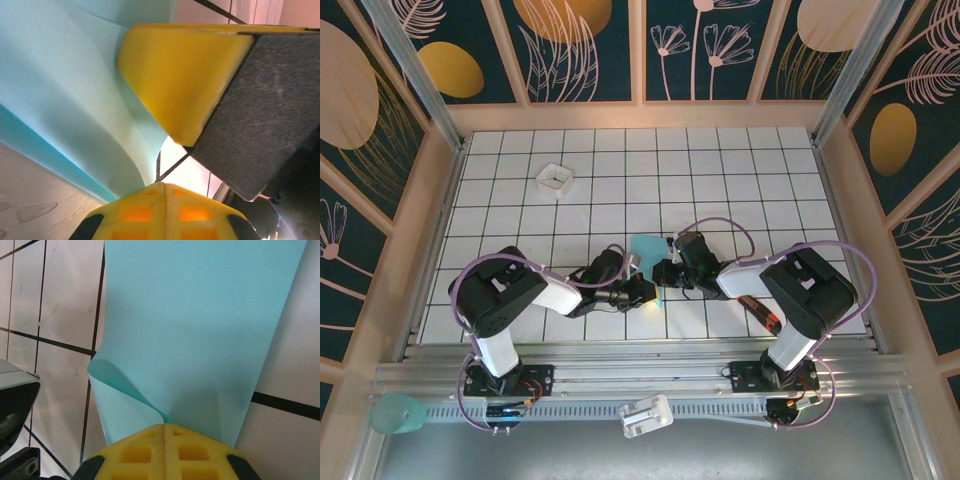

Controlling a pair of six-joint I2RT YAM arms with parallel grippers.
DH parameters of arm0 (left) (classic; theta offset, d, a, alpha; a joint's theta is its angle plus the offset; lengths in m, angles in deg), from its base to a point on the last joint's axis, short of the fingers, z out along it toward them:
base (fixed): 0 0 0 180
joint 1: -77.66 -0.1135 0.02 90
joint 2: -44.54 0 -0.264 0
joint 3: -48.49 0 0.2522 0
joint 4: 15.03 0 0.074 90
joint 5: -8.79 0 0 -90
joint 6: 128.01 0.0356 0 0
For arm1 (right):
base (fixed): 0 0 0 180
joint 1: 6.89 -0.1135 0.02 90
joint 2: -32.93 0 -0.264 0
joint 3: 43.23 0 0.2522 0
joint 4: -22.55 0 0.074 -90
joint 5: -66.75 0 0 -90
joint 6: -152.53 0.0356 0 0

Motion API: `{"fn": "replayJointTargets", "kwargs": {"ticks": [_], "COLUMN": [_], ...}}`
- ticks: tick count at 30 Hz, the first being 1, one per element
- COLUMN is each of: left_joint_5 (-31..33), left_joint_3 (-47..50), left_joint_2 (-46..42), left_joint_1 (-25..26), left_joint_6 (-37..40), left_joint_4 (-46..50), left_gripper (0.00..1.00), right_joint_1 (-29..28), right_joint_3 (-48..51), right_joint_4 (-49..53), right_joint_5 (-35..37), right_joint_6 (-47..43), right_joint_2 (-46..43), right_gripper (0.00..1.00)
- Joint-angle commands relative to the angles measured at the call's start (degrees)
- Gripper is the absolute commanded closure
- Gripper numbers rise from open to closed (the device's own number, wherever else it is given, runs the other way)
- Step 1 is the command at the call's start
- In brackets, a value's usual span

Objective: Fold a paper plane with a square sheet of paper (pick it up from the middle)
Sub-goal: Third fold the triangle at the center of the table.

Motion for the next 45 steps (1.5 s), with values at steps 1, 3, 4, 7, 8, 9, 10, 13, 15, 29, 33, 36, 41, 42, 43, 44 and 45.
{"fn": "replayJointTargets", "kwargs": {"ticks": [1,3,4,7,8,9,10,13,15,29,33,36,41,42,43,44,45], "left_joint_5": [-0.46,-0.64,-0.86,-1.55,-1.74,-1.78,-1.78,-1.79,-1.65,0.63,3.04,2.70,2.79,2.74,2.72,2.70,2.61], "left_joint_3": [-1.08,-1.12,-1.29,-2.03,-2.34,-2.66,-2.94,-3.60,-3.76,-6.73,-9.30,-10.54,-12.15,-12.12,-12.11,-12.23,-12.32], "left_joint_2": [-0.05,0.05,0.27,0.96,1.10,1.27,1.33,1.54,1.63,3.06,3.17,3.96,3.95,3.58,3.29,2.83,2.32], "left_joint_1": [0.44,0.44,0.48,0.55,0.70,0.81,0.84,1.25,1.45,3.36,4.66,5.48,6.85,7.00,7.11,7.11,7.18], "left_joint_6": [0.45,0.74,0.87,1.31,1.56,1.81,2.12,3.12,3.67,8.19,11.01,11.72,13.13,13.17,13.18,13.23,13.41], "left_joint_4": [3.54,4.28,4.56,5.33,5.70,6.27,6.81,8.74,10.02,21.71,28.20,30.02,32.53,32.63,32.63,32.79,32.96], "left_gripper": [1.00,1.00,1.00,1.00,1.00,1.00,1.00,1.00,1.00,1.00,1.00,1.00,1.00,1.00,1.00,1.00,1.00], "right_joint_1": [0.00,0.08,0.09,0.09,0.08,0.08,0.08,0.08,0.08,0.08,0.04,0.08,0.17,0.23,0.17,0.21,0.27], "right_joint_3": [2.59,2.80,2.93,3.28,3.33,3.42,3.44,3.64,3.73,3.64,3.73,3.81,4.05,4.08,4.08,4.08,4.12], "right_joint_4": [6.88,6.82,6.87,6.71,6.63,6.58,6.53,6.45,6.44,6.55,6.71,6.62,6.43,6.44,6.44,6.44,6.43], "right_joint_5": [2.80,2.97,2.98,2.98,2.94,2.89,2.90,2.89,2.90,2.98,2.98,2.98,3.03,2.99,3.06,2.98,3.07], "right_joint_6": [0.23,0.22,0.29,0.45,0.54,0.61,0.73,0.89,1.00,1.01,1.06,1.10,1.09,1.05,1.10,1.02,0.98], "right_joint_2": [2.69,2.56,2.48,2.44,2.41,2.48,2.45,2.46,2.58,2.96,3.05,3.18,3.19,3.21,3.25,3.31,3.28], "right_gripper": [1.00,1.00,1.00,1.00,1.00,1.00,1.00,1.00,1.00,1.00,1.00,1.00,1.00,1.00,1.00,1.00,1.00]}}
